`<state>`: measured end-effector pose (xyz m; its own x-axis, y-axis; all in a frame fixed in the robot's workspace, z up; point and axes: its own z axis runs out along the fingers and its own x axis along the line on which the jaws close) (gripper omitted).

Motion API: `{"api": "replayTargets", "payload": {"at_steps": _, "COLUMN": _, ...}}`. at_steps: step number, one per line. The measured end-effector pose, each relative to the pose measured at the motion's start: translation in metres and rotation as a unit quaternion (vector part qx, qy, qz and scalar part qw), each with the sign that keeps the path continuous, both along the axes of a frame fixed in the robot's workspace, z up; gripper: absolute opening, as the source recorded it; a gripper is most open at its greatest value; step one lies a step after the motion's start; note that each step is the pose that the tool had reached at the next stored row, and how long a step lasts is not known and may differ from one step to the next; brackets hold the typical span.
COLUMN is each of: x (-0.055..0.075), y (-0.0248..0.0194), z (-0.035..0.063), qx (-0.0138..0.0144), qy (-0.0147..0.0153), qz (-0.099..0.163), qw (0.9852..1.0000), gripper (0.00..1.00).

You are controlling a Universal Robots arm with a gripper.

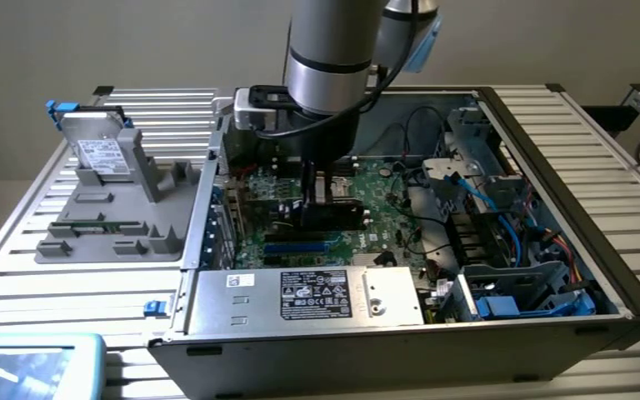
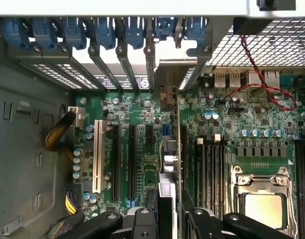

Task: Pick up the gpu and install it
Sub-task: 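Insert the gpu into the slot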

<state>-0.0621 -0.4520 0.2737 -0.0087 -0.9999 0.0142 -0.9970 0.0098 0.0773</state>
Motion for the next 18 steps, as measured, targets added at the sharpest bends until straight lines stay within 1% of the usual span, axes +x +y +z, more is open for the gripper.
{"api": "replayTargets", "payload": {"at_steps": 7, "x": -0.001, "y": -0.0005, "z": -0.0120, "qx": 0.0000, "qy": 0.0001, "qz": -0.001, "qw": 1.0000, "gripper": 0.29}}
{"api": "replayTargets", "payload": {"at_steps": 11, "x": -0.003, "y": -0.0021, "z": -0.0131, "qx": 0.0002, "qy": 0.0009, "qz": -0.001, "qw": 1.0000, "gripper": 0.29}}
{"api": "replayTargets", "payload": {"at_steps": 18, "x": -0.008, "y": -0.0040, "z": -0.0136, "qx": 0.0005, "qy": 0.0011, "qz": -0.001, "qw": 1.0000, "gripper": 0.29}}
